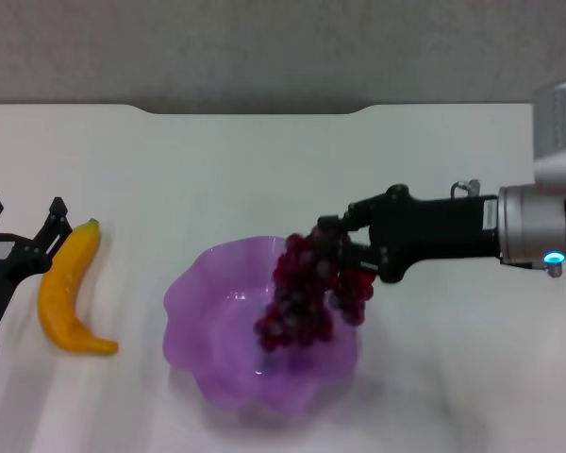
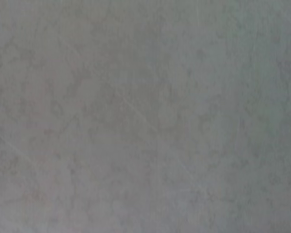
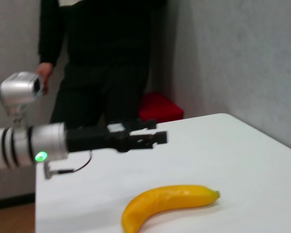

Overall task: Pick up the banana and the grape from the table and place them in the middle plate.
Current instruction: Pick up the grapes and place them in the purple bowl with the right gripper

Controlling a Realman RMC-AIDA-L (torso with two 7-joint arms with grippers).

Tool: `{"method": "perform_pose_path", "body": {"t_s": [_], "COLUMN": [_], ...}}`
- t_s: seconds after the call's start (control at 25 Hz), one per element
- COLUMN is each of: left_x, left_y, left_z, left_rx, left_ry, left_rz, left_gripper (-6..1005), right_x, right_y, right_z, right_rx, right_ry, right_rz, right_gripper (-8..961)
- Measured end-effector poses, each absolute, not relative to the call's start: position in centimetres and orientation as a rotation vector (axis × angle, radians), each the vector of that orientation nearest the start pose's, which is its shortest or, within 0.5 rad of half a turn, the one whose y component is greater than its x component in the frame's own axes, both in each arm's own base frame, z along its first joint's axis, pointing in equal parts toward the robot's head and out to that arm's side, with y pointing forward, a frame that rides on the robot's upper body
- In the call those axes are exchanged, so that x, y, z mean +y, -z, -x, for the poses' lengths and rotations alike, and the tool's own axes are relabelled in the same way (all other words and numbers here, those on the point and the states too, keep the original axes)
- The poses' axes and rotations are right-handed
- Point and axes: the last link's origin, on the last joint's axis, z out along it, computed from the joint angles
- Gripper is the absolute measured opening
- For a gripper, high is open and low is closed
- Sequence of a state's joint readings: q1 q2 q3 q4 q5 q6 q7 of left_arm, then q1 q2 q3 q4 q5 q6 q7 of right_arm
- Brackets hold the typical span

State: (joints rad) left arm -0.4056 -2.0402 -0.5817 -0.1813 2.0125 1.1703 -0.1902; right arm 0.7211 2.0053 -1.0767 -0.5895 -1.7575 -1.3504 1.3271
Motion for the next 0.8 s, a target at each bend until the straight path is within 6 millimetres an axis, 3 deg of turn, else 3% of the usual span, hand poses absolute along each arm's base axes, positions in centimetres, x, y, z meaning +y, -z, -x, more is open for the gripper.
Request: {"method": "perform_pose_path", "body": {"t_s": [0.28,0.52,0.72,0.8], "left_x": [31.9,31.9,31.9,31.9], "left_y": [0.8,0.8,0.8,0.8], "left_z": [34.5,34.6,34.6,34.6], "left_rx": [-0.617,-0.617,-0.617,-0.618], "left_ry": [0.696,0.696,0.696,0.695], "left_rz": [1.576,1.576,1.576,1.576], "left_gripper": [878,878,877,877], "right_x": [38.5,39.0,39.3,39.5], "right_y": [2.8,2.9,2.6,2.2], "right_z": [-19.3,-19.6,-19.5,-19.1], "right_rx": [0.230,0.244,0.247,0.241], "right_ry": [-0.534,-0.497,-0.512,-0.543], "right_rz": [2.864,2.832,2.810,2.792], "right_gripper": [281,480,717,753]}}
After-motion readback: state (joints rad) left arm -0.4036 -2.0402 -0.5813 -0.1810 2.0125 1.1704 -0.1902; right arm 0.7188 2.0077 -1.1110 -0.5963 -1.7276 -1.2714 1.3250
